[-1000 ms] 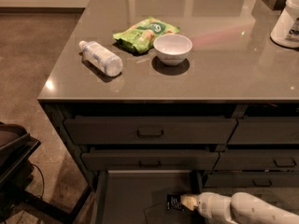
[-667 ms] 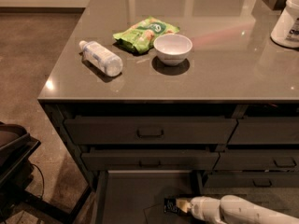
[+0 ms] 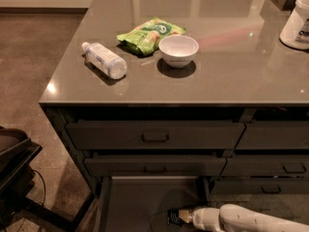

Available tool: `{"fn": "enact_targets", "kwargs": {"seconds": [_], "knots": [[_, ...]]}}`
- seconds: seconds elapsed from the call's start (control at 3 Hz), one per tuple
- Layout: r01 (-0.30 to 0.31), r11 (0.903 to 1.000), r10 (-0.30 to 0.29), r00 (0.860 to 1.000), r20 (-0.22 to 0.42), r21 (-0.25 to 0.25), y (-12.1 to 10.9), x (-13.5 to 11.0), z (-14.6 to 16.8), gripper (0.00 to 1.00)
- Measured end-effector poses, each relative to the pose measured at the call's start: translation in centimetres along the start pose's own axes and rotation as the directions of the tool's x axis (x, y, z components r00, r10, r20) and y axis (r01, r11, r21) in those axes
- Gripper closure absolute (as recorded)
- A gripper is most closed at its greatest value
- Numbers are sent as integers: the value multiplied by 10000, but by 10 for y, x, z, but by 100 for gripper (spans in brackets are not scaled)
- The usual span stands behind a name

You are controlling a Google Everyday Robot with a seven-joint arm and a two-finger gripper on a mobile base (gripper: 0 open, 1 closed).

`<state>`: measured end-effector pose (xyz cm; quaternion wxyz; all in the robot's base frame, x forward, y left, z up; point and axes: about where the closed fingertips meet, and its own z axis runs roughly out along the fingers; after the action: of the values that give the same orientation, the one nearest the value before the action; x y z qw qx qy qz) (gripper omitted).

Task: Place rxbar blueberry into bottom drawer

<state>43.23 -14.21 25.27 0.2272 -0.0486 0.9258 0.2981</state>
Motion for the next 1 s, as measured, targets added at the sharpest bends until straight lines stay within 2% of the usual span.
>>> {"fn": "enact_targets", "kwargs": {"seconds": [1.0], "knots": [[0, 10000, 0, 10000, -1, -1, 0, 0, 0, 12]]}}
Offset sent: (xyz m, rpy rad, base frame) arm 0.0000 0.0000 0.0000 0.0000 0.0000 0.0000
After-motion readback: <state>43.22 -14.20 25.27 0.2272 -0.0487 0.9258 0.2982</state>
